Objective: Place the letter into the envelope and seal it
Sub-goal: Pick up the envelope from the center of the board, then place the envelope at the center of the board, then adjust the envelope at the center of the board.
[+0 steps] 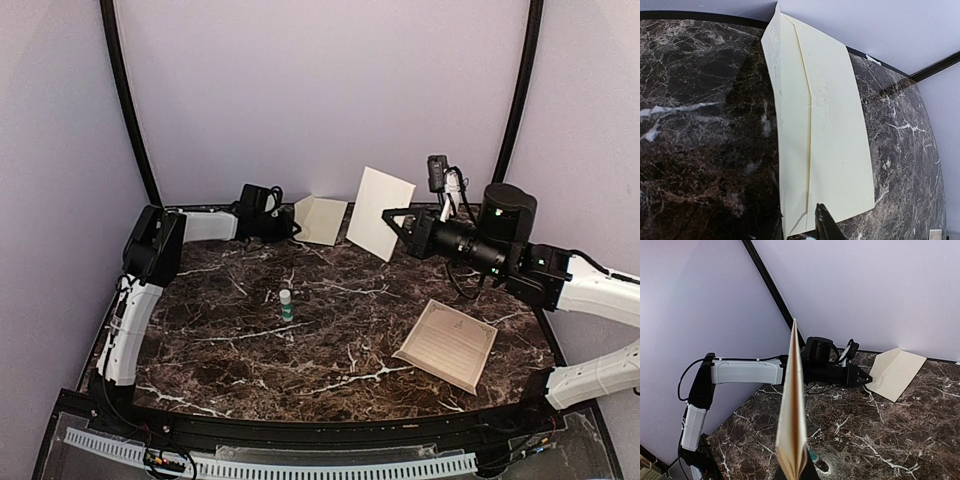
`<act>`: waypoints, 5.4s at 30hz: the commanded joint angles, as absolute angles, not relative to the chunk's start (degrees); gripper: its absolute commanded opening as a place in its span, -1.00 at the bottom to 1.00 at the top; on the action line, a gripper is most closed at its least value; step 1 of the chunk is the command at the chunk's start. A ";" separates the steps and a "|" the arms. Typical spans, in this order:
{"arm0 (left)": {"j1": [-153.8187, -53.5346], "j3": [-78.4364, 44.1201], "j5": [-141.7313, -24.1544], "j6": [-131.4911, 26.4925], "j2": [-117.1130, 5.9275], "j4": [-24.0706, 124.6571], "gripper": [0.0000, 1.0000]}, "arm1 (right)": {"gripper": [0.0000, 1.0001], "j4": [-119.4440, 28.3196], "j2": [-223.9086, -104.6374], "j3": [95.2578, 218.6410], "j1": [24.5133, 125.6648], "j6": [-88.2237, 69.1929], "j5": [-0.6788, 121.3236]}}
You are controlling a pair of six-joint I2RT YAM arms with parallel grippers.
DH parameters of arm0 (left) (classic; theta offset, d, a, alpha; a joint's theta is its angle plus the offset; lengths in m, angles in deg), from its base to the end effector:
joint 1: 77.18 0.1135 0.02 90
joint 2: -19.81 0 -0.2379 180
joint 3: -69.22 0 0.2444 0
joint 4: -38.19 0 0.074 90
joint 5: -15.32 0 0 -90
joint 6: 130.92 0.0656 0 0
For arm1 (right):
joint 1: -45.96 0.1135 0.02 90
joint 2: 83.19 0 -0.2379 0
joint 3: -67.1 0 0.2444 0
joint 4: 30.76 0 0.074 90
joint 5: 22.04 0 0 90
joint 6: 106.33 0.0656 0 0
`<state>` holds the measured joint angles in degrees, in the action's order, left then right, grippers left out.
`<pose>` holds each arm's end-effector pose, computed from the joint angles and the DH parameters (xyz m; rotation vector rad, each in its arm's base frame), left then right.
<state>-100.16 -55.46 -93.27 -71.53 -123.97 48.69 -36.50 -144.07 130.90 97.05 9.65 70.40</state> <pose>0.5086 -0.2384 0.1068 0.0621 2.1868 -0.8896 0.1829 0.2221 0.3269 -0.3388 1.6814 0.9885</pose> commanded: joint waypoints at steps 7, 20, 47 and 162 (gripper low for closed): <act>-100.03 -62.28 -91.11 -71.00 -127.19 55.11 -0.73 | -1.00 -35.35 -144.26 130.71 95.71 8.72 68.67; -100.48 -63.67 -90.59 -70.63 -127.75 54.46 -1.00 | -1.00 -36.38 -141.82 129.31 95.27 9.57 69.52; -110.61 -21.18 -103.17 -61.41 -74.33 48.21 -1.00 | -1.00 -46.43 -135.33 130.34 94.81 7.11 80.05; -131.94 -14.02 -98.08 -62.52 -89.45 60.60 0.15 | -1.00 -52.59 -133.41 117.44 95.09 3.39 56.54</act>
